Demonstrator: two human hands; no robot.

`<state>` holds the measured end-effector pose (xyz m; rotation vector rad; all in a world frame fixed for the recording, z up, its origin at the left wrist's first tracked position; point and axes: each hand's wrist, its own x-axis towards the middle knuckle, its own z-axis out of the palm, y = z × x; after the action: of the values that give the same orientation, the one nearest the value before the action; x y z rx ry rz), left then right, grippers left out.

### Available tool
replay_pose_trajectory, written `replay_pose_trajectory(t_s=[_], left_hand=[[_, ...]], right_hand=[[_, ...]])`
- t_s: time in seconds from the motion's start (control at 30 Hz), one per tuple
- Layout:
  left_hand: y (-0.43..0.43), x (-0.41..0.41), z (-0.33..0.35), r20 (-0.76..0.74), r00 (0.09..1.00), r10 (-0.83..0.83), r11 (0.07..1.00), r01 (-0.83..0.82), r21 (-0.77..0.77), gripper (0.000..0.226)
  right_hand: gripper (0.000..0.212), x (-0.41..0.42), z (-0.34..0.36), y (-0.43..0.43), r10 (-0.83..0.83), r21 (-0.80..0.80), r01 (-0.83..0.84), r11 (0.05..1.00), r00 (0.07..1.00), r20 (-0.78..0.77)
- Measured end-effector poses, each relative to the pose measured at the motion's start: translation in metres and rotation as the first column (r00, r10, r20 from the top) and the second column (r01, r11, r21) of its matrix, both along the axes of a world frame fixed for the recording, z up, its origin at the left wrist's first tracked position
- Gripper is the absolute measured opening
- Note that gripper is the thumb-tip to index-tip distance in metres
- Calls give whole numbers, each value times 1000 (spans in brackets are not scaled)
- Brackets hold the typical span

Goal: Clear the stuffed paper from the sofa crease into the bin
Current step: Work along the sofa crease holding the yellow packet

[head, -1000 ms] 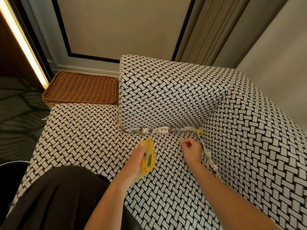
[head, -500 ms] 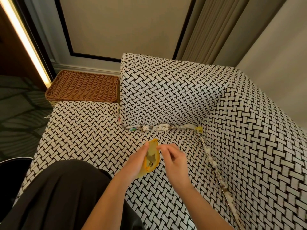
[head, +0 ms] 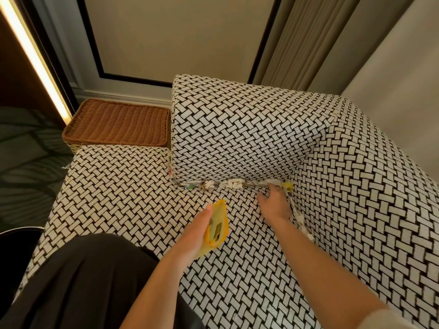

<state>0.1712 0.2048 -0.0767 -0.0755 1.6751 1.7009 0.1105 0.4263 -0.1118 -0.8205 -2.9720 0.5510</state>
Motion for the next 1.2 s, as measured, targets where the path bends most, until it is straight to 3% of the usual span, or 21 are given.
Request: replay_pose_trajectory(t_s=[0.13,0.3,0.57,0.67,0.83,0.9,1.03,1.1,1.2], left_hand=[[-1,-1,0,0,1000,-4,999,4,49,72],[-1,-3,-2,-8,1000,10,996,-9,85,76],[1,-2,-1,3,1000,27,997,-28,68,72],[0,0,1,4,1000,20,997,-20,71,66],[0,1,2,-23,999,34,999,-33,32,56],[1,2,2,-24,999,35,999,-35,13,57],[3,1,2,-37,998,51,998,-52,-33,47],[4,1,2,-27,997,71,996,-73,-51,42],[5,0,3,-48,996,77,995,-79,-56,53]], right_hand=[[39,-26,2,5,56,84,-68,994,989,135],[33,-42,7,10,55,34,-64,997,972,228],[22,-8,-15,7,46,101,-24,995,974,-220],[23,-2,-20,10,-5,-19,-1,1000,953,-302],[23,6,-14,-1,-59,-178,12,984,963,-263],[22,12,-6,-15,-49,-342,-53,938,958,-283],[29,32,28,-56,-94,-626,-180,759,921,-379],[32,47,47,-75,-3,-623,-291,726,904,-426],[30,67,65,-96,183,-562,-456,691,861,-474]])
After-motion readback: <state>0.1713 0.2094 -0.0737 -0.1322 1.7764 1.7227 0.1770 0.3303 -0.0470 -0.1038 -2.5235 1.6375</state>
